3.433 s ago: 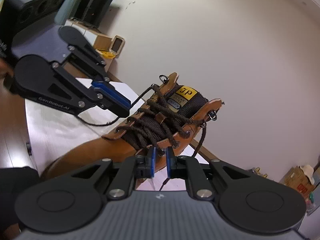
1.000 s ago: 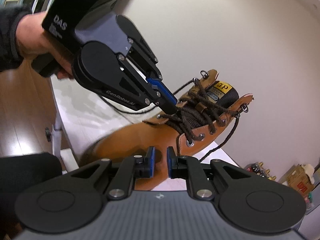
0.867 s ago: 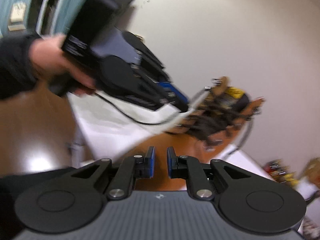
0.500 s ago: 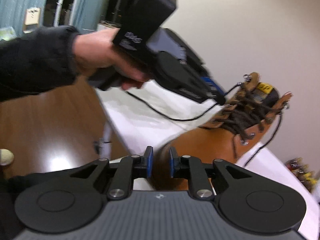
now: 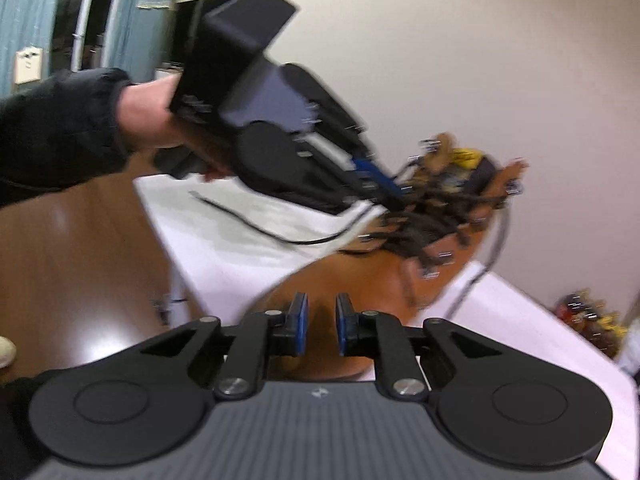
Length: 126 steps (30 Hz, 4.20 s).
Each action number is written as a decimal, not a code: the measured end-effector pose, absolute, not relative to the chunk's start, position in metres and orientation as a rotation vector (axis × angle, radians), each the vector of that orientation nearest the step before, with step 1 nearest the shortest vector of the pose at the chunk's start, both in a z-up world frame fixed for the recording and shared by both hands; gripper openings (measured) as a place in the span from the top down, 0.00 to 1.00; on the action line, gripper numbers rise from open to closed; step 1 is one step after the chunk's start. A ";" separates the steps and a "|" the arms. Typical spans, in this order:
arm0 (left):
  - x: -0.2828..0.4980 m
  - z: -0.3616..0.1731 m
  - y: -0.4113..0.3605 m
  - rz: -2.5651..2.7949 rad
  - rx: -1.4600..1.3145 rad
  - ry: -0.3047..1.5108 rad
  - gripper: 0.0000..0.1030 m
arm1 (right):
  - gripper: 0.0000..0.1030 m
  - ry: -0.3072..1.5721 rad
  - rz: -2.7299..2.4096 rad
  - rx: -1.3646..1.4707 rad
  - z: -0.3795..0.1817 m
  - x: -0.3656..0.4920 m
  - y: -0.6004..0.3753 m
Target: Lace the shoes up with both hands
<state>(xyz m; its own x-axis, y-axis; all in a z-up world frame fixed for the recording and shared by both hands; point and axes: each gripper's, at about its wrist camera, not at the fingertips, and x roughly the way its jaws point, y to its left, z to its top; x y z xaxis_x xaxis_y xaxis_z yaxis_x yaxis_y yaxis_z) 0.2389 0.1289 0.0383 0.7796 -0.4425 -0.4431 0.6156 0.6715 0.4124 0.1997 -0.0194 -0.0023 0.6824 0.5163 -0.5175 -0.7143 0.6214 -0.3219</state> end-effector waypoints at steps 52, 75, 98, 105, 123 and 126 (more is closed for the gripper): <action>0.207 0.042 0.150 -0.594 0.507 0.264 0.94 | 0.99 0.189 0.634 -0.826 0.020 0.236 0.012; 0.202 0.046 0.133 -0.620 0.516 0.265 0.98 | 1.00 0.211 0.635 -0.826 0.015 0.241 0.011; 0.194 0.034 0.129 -0.530 0.780 0.137 0.89 | 0.87 0.116 0.463 -1.033 -0.001 0.246 -0.003; 0.195 0.034 0.123 -0.544 0.784 0.108 0.89 | 0.87 0.104 0.460 -1.021 -0.007 0.250 -0.004; 0.193 0.050 0.105 -0.609 0.668 0.121 0.98 | 0.98 0.144 0.545 -0.897 0.014 0.243 0.000; 0.195 0.049 0.105 -0.597 0.667 0.129 0.98 | 0.98 0.123 0.573 -0.882 0.018 0.233 0.005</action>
